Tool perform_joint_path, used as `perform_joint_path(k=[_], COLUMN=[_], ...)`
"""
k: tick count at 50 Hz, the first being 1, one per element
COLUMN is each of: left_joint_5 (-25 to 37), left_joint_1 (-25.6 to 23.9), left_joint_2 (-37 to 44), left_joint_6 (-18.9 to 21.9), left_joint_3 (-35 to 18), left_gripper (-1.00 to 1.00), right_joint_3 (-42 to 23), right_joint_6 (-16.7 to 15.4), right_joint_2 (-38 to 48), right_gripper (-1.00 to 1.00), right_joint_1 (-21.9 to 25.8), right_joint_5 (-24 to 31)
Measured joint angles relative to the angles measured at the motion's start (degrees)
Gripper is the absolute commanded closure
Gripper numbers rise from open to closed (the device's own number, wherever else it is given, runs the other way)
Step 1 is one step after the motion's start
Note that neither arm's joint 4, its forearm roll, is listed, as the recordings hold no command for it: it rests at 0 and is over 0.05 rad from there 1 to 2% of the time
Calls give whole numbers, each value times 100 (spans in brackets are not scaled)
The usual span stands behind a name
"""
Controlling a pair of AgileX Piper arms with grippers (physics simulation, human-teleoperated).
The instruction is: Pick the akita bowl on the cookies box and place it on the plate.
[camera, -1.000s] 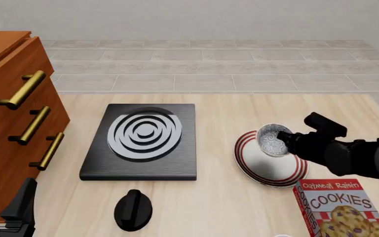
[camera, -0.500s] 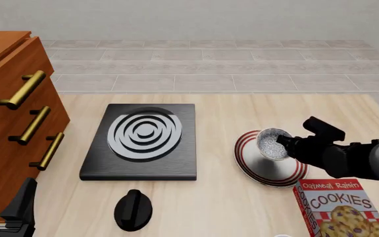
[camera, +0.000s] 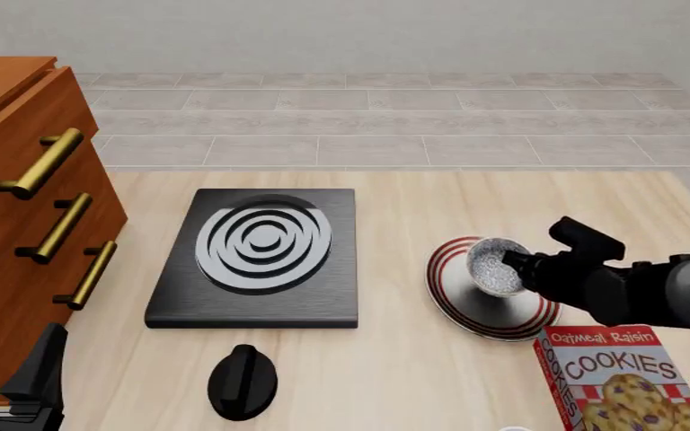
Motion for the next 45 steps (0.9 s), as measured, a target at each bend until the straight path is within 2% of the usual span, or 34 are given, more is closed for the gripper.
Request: perform_joint_path(k=[45], left_joint_5=[0], left_joint_1=[0], left_joint_2=[0], left_joint_6=[0], left_joint_3=[0], left_gripper=[-100], right_joint_3=[-72], right_joint_6=[-35], right_joint_2=[329], right_gripper=[100], right_joint_1=[-40], right_joint_5=[-173])
